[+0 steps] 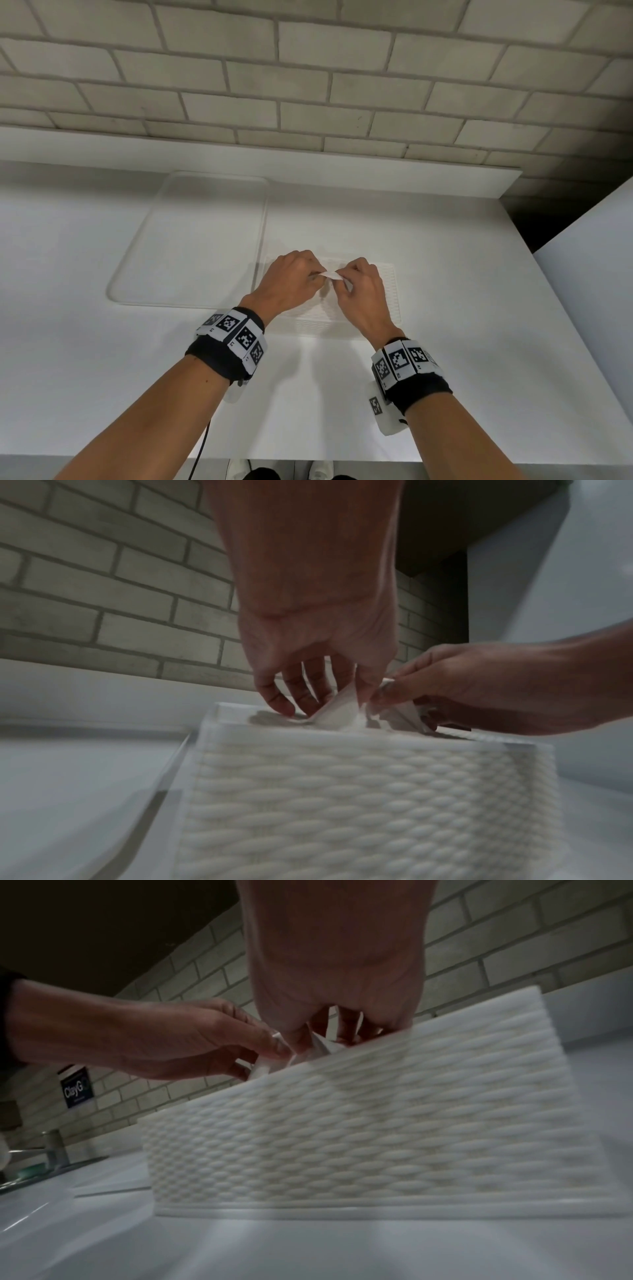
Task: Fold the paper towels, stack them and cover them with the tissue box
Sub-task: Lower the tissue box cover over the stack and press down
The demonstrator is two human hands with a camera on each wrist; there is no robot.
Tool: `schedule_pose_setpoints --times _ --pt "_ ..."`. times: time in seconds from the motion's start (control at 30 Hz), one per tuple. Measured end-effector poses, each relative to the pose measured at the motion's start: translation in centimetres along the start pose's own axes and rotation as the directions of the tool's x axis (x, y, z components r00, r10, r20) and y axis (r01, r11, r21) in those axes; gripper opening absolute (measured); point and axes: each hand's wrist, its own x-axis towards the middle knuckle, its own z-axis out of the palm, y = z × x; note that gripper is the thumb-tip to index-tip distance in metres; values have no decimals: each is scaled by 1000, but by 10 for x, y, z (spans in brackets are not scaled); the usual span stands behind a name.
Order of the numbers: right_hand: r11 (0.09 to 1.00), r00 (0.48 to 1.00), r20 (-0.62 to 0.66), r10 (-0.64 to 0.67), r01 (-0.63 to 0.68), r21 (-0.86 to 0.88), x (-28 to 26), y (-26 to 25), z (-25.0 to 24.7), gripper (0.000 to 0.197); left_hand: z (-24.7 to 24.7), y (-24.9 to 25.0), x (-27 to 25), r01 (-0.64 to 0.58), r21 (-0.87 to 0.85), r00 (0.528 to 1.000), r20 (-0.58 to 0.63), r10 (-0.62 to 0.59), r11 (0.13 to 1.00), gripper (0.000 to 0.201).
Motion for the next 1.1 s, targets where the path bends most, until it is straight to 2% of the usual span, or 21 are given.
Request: schedule_pose_setpoints --times 0.13,0.2,0.23,0.3,0.33,0.4,0.47,0.5,0.67,0.8,0.93,1.03,1.1 --pt "993 998 56 37 -43 112 -4 0 -12 26 -4 -2 -7 51 -29 998 34 -50 998 31" --pt "988 994 -46 97 -91 123 -8 5 -26 36 -10 -6 -16 129 -123 990 -37 -135 984 39" --pt "983 979 -124 159 -145 112 -10 10 -32 38 -12 -10 -21 174 -185 974 -115 -198 967 42" --pt "934 912 -205 356 -338 117 -10 19 -42 45 -14 -18 -30 327 -253 895 -227 -384 911 46" --pt "890 869 -197 454 -432 145 -10 22 -45 49 -14 -19 -34 436 -283 840 -211 -499 854 49" --pt "796 797 -117 593 -557 239 -7 21 -50 54 -14 -20 -37 611 -430 722 -41 -691 664 57" --pt "714 744 -7 668 -639 286 -4 14 -52 57 -12 -16 -34 662 -611 632 144 -761 435 59" --pt "695 731 19 683 -657 291 -2 12 -52 58 -13 -13 -32 666 -651 607 190 -771 364 60" --pt "645 694 55 718 -692 325 11 11 -48 61 -14 -11 -17 654 -664 613 183 -769 364 62" --pt "652 692 51 720 -699 293 17 11 -48 61 -12 -18 -13 671 -641 604 181 -776 373 59" --pt "658 693 65 718 -706 263 18 10 -48 57 -12 -13 -15 676 -600 615 139 -776 428 53" --pt "660 698 69 712 -701 270 15 12 -54 59 -15 -13 -22 661 -611 632 140 -762 436 56" --pt "675 719 29 694 -665 319 12 15 -64 61 -30 -12 -26 632 -611 662 107 -742 476 61"
